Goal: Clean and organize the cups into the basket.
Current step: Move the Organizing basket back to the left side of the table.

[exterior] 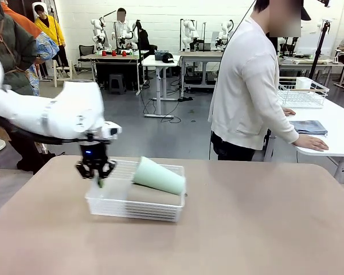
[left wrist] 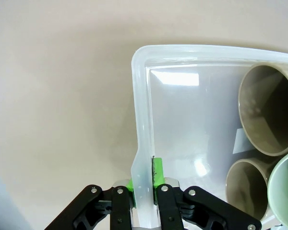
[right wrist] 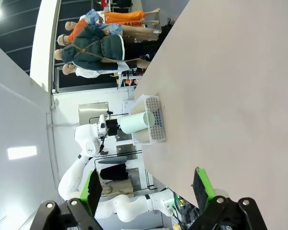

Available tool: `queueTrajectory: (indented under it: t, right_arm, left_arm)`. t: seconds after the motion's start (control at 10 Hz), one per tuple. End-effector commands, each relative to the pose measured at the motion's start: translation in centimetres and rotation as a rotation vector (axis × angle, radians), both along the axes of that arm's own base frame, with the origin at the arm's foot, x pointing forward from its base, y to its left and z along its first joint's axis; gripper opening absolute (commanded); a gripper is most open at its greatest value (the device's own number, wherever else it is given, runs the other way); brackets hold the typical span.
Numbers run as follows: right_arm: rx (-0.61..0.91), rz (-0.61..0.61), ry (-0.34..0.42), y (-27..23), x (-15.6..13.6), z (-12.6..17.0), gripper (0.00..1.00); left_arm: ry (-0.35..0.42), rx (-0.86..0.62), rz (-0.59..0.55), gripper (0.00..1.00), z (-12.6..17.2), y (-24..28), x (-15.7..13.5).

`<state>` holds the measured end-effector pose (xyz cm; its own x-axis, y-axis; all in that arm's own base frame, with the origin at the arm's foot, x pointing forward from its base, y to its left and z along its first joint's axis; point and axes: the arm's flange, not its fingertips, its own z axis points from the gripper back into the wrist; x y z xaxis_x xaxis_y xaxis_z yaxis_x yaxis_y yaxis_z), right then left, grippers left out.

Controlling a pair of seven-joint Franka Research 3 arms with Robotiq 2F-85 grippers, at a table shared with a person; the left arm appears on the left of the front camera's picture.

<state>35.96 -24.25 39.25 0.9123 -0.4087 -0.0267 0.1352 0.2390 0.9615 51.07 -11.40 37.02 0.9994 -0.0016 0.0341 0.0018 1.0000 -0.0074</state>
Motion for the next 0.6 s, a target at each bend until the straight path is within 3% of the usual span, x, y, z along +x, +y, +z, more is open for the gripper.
queueTrajectory:
  t: [0.0, 0.2, 0.5]
  right_arm:
    - [-0.014, -0.01, -0.003, 0.4, -0.1, 0.1, 1.0]
    - [-0.014, -0.01, -0.003, 0.4, -0.1, 0.1, 1.0]
    - [-0.014, -0.01, -0.003, 0.4, -0.1, 0.1, 1.0]
  left_arm:
    - [-0.045, 0.057, 0.025, 0.06, 1.2, 5.1, -1.4]
    - [-0.044, 0.141, 0.039, 0.06, 1.4, 10.7, -2.2]
    - [-0.047, 0.104, 0.148, 0.06, 2.0, 18.1, -2.4]
